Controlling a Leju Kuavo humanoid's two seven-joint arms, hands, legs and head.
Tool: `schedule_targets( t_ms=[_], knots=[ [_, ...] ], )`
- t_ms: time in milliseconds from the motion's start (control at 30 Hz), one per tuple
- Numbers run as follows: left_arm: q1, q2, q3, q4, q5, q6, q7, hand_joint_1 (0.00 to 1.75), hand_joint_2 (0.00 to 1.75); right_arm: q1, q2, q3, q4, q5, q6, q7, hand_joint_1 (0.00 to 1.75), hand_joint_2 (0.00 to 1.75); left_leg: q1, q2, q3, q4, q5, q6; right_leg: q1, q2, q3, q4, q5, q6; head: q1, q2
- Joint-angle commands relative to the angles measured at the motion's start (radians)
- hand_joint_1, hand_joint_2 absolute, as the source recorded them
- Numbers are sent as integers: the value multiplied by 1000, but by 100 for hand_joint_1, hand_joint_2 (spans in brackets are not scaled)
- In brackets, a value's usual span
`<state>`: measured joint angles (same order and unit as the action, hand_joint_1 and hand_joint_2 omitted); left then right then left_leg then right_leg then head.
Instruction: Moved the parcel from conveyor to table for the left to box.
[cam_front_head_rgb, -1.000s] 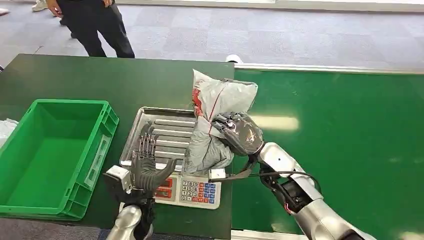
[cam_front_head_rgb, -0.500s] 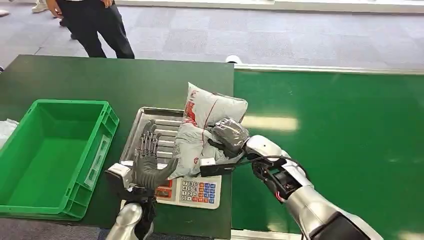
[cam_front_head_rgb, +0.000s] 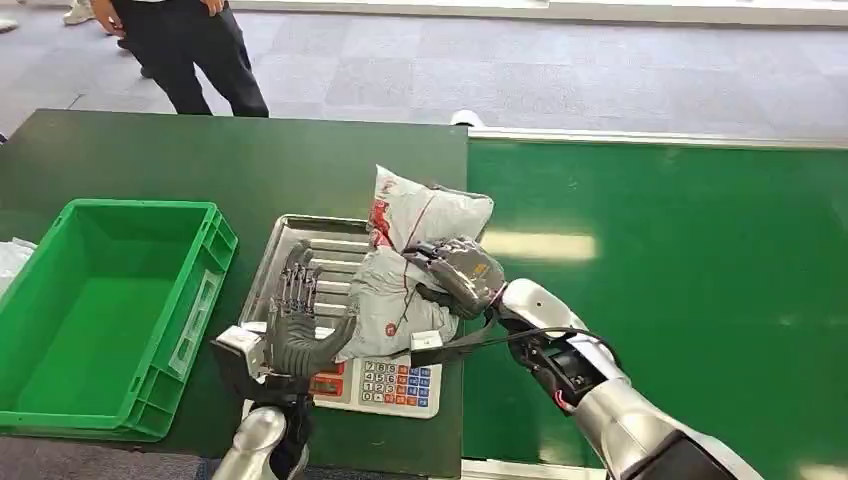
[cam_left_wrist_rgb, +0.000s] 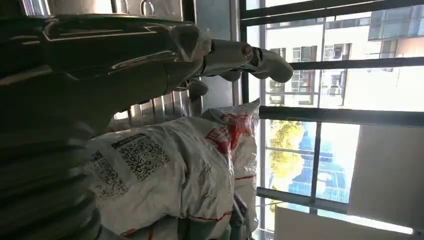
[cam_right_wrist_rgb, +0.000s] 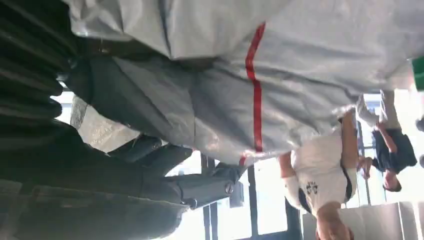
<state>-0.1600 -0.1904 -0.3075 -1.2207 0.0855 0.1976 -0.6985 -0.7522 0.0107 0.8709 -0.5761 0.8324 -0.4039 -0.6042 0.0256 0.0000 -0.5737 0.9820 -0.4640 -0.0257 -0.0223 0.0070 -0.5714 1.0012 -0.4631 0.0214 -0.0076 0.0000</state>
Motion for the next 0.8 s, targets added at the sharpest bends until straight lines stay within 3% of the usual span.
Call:
schedule_targets(
  t_ms=[33,233,433,467,700,733,800],
  knots=[
    [-27,11,-11,44,3,6,0,0,175,40,-1,-79,-114,-69,-16,-45,0,175,-1,-1,1,-1,1,2,0,-2,1,-1,0,-2,0,0],
    [-20,8,-4,45,9,4,0,0,175,116,-25,-163,-274,-163,32,-47,0,175,-1,-1,0,0,0,2,0,-1,0,0,0,-2,1,0],
    [-32,5,-5,54,8,12,0,0,175,169,-32,-210,-325,-220,52,-66,0,175,-1,-2,0,-1,1,2,0,-2,1,-1,0,-2,0,0],
    [-32,5,-3,52,9,14,0,0,175,183,-34,-229,-347,-257,74,-77,0,0,0,-2,-1,-1,1,1,0,-3,0,0,0,-1,0,0],
    [-24,6,-1,41,11,21,0,0,175,282,-52,-338,-500,-426,139,-94,0,0,0,-3,0,-1,1,2,0,-3,0,-1,0,-2,0,0],
    [-22,6,-2,39,10,23,0,0,175,313,-51,-371,-534,-462,148,-94,0,175,0,-3,-1,-1,0,1,0,-3,0,-1,0,-1,0,0],
    [-16,6,-3,30,9,26,0,0,175,365,-40,-434,-591,-514,143,-94,0,175,0,-3,0,-1,0,1,0,-4,0,-1,-1,-1,0,0]
  ],
)
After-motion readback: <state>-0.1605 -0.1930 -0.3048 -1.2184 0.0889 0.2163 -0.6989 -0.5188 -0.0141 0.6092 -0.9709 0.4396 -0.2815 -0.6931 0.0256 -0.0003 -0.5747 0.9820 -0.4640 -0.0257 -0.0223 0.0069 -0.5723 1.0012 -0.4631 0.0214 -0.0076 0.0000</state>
